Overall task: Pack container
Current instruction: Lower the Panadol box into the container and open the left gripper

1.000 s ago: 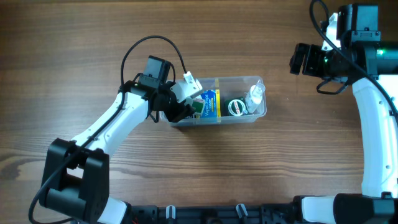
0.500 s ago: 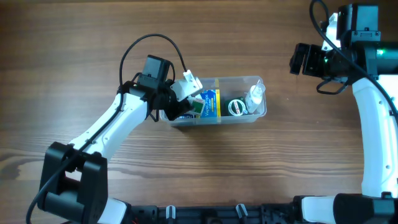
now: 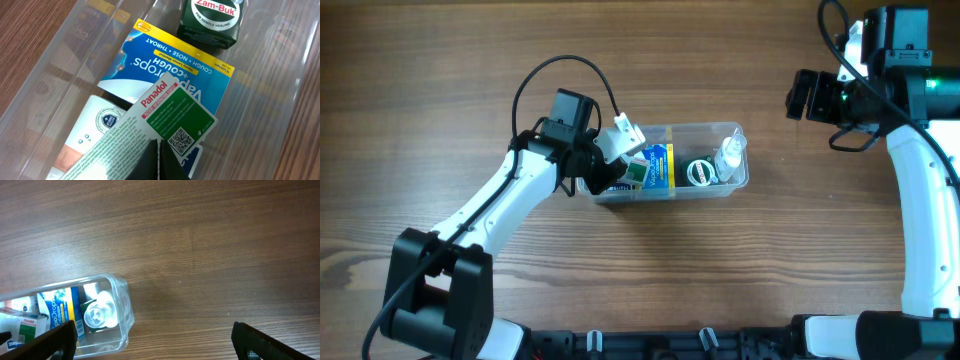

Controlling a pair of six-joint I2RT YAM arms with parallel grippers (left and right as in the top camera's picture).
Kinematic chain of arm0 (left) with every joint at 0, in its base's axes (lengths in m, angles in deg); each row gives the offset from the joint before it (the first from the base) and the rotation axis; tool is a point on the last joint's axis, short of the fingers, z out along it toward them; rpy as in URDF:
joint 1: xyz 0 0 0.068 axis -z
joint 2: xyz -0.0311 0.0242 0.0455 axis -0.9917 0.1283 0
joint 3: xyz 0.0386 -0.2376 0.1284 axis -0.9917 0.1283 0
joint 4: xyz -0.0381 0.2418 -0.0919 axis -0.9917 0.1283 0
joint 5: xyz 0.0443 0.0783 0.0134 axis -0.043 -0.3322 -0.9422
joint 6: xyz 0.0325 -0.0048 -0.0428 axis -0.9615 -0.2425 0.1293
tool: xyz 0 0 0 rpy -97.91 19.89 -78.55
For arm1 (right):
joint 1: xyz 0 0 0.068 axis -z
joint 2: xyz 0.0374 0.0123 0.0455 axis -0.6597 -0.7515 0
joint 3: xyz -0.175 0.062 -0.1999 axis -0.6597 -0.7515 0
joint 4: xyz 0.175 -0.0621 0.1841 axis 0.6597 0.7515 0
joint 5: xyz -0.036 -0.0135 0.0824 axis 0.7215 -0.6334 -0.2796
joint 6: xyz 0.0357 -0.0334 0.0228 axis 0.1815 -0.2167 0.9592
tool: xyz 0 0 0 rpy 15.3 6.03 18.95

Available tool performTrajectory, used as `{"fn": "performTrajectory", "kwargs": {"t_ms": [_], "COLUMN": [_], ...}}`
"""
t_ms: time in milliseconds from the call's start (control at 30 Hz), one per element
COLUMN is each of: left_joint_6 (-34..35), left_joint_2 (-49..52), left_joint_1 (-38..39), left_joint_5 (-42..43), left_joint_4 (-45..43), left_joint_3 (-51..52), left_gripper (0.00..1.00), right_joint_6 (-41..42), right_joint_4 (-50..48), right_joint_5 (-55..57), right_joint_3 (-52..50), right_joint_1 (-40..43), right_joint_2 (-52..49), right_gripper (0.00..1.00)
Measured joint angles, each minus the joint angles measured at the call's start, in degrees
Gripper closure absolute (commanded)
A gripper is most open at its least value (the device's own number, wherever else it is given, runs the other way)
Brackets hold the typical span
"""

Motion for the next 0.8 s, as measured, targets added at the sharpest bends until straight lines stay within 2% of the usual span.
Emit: {"fn": "performTrajectory", "kwargs": {"t_ms": [800], "left_joint_6": [0.3], "left_joint_2": [4.4], "left_joint_1": [0.1], "left_joint_5": [-0.4], "left_joint_4": [-0.7], "left_joint_3": [-0.3], "left_gripper": [0.94], "right_joint_6": [0.0], "right_joint_4": [0.0], "right_joint_5": [0.0], "right_joint_3": [0.0], "right_joint_1": [0.0], "right_joint_2": [0.0], "right_gripper": [0.0]}}
